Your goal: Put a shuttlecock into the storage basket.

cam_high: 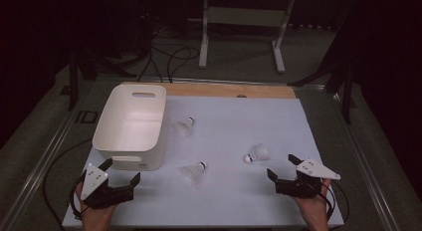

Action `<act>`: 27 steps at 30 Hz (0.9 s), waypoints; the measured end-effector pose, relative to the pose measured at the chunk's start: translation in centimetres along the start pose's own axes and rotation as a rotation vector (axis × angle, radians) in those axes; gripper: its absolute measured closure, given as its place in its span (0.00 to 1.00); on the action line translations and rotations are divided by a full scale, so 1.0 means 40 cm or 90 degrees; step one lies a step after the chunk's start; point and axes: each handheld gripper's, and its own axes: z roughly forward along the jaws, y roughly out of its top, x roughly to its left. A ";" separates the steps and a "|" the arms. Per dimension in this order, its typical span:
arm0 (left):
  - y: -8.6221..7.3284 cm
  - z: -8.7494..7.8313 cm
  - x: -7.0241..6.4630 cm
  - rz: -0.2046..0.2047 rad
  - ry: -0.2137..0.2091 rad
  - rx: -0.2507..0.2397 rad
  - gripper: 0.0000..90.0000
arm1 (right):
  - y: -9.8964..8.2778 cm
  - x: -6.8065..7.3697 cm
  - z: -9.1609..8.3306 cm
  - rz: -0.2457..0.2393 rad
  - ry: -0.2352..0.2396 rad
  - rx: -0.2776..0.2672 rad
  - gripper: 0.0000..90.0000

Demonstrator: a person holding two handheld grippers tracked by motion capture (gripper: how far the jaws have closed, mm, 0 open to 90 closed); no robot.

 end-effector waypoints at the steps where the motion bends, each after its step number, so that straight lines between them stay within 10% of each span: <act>1: 0.000 0.001 -0.001 0.002 -0.001 0.002 0.00 | 0.000 0.000 -0.003 0.006 -0.002 0.000 0.10; 27: -0.010 0.013 -0.015 0.022 0.009 0.009 0.00 | 0.063 -0.007 -0.014 -0.015 -0.008 0.005 0.09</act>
